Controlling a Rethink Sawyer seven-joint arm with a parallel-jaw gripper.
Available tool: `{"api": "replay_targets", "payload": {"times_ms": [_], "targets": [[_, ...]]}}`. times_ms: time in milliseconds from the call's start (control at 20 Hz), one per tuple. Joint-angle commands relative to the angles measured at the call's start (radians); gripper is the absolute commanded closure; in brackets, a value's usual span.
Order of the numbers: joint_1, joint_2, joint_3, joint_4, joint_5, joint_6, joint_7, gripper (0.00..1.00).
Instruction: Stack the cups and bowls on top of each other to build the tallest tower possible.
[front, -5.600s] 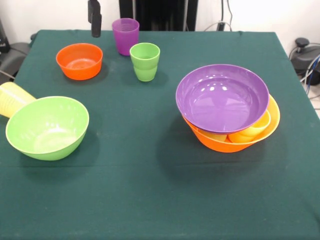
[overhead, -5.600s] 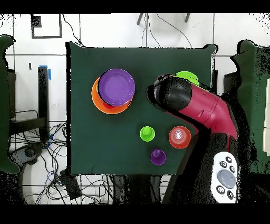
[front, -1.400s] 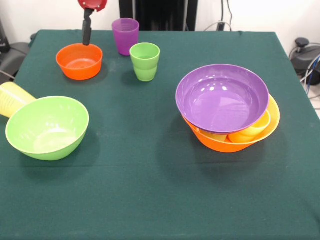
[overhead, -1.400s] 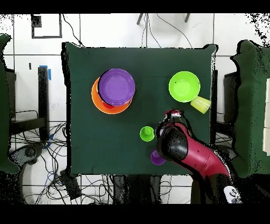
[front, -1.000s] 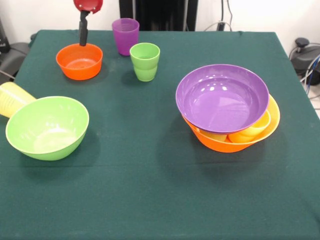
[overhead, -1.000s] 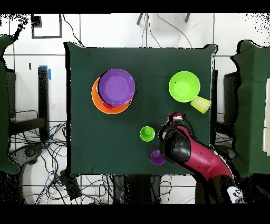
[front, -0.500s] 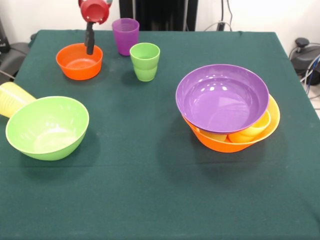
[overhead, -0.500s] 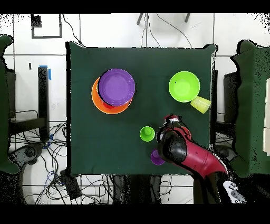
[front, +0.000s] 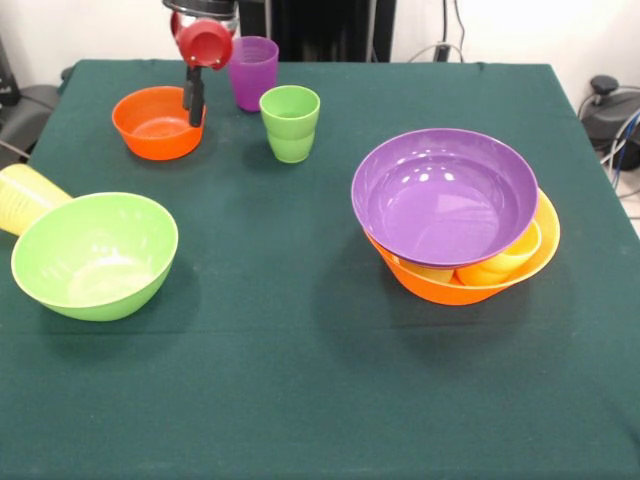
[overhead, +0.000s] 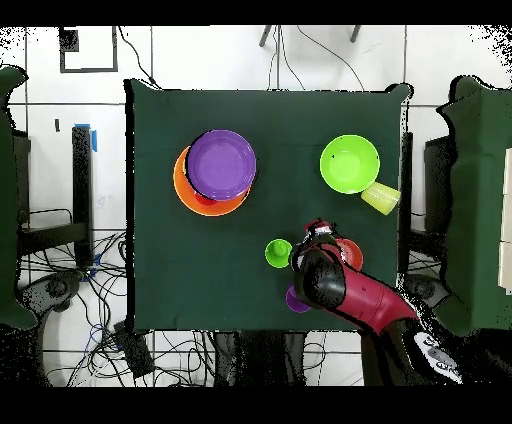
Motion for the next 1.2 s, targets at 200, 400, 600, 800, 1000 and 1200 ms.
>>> {"api": "replay_targets", "payload": {"times_ms": [200, 400, 600, 800, 1000, 1200], "targets": [[-0.006, 0.096, 0.109, -0.001, -0.071, -0.075, 0.067, 0.00], [-0.015, 0.109, 0.110, -0.001, -0.086, -0.093, 0.067, 0.00], [-0.036, 0.119, 0.113, 0.001, -0.108, -0.106, 0.063, 0.00], [-0.048, 0.122, 0.114, 0.007, -0.128, -0.120, 0.068, 0.00], [-0.060, 0.075, 0.117, 0.032, -0.141, -0.089, 0.066, 0.00], [-0.076, 0.011, 0.131, 0.060, -0.145, -0.034, 0.058, 0.00]]}}
